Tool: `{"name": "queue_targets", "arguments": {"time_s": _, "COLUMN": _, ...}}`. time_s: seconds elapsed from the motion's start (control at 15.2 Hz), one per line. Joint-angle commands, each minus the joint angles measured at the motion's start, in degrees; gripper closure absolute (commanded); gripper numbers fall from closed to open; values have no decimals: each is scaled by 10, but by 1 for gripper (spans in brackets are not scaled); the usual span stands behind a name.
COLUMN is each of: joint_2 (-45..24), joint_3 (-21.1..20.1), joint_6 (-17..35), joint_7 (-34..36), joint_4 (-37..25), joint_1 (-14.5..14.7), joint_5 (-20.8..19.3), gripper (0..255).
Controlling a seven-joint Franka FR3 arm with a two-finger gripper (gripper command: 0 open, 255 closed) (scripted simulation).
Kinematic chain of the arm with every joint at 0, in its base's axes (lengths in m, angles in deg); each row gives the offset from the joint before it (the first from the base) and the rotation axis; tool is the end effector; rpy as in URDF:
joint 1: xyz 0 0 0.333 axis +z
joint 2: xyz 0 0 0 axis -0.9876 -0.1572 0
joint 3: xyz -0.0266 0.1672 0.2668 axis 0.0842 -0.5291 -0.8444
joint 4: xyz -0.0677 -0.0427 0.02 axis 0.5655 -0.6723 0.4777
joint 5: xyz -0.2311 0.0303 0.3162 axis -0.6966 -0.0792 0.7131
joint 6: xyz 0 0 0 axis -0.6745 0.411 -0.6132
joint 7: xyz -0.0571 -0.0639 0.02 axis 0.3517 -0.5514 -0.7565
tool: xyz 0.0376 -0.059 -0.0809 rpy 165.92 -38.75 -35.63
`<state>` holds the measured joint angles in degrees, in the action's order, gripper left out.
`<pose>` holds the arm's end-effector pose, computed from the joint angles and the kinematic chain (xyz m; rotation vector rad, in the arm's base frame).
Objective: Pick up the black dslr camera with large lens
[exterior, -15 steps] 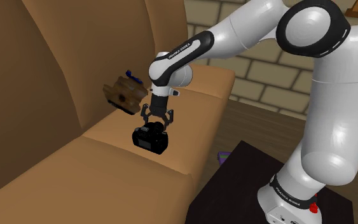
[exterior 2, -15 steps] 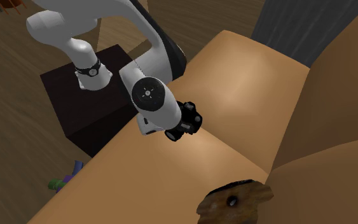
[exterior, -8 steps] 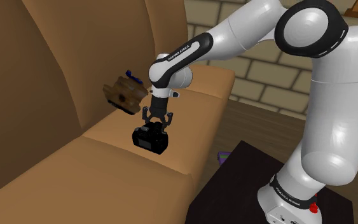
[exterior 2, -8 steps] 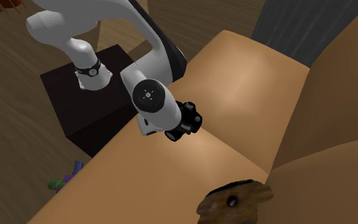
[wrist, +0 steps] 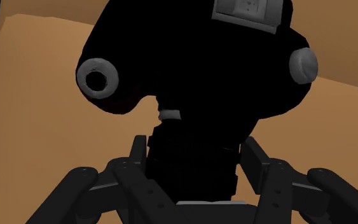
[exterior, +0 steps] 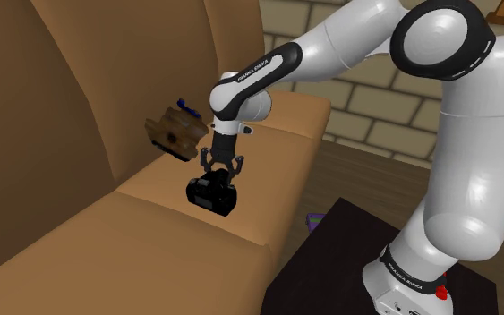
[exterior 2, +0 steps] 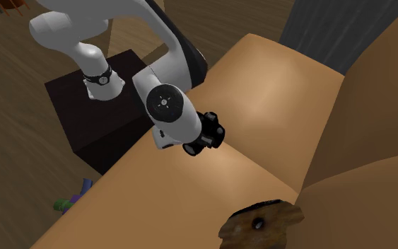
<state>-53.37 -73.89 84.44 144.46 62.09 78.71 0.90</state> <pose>0.5865 0.0960 0.2735 -2.5003 1.5109 0.4316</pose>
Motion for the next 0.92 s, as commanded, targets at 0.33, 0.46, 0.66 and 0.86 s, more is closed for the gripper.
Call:
{"name": "queue_targets", "arguments": {"time_s": 0.33, "joint_2": 33, "joint_3": 0, "joint_6": -42, "joint_7": 12, "joint_4": -12, "joint_1": -2, "joint_5": -3, "gripper": 255}}
{"name": "queue_targets", "arguments": {"time_s": 0.46, "joint_2": 41, "joint_3": 0, "joint_6": -55, "joint_7": 16, "joint_4": -16, "joint_1": -3, "joint_5": -4, "gripper": 255}}
{"name": "queue_targets", "arguments": {"time_s": 0.66, "joint_2": 54, "joint_3": 0, "joint_6": -74, "joint_7": 21, "joint_4": -23, "joint_1": -4, "joint_5": -5, "gripper": 255}}
{"name": "queue_targets", "arguments": {"time_s": 0.86, "joint_2": 58, "joint_3": 1, "joint_6": -81, "joint_7": 23, "joint_4": -26, "joint_1": -4, "joint_5": -5, "gripper": 255}}
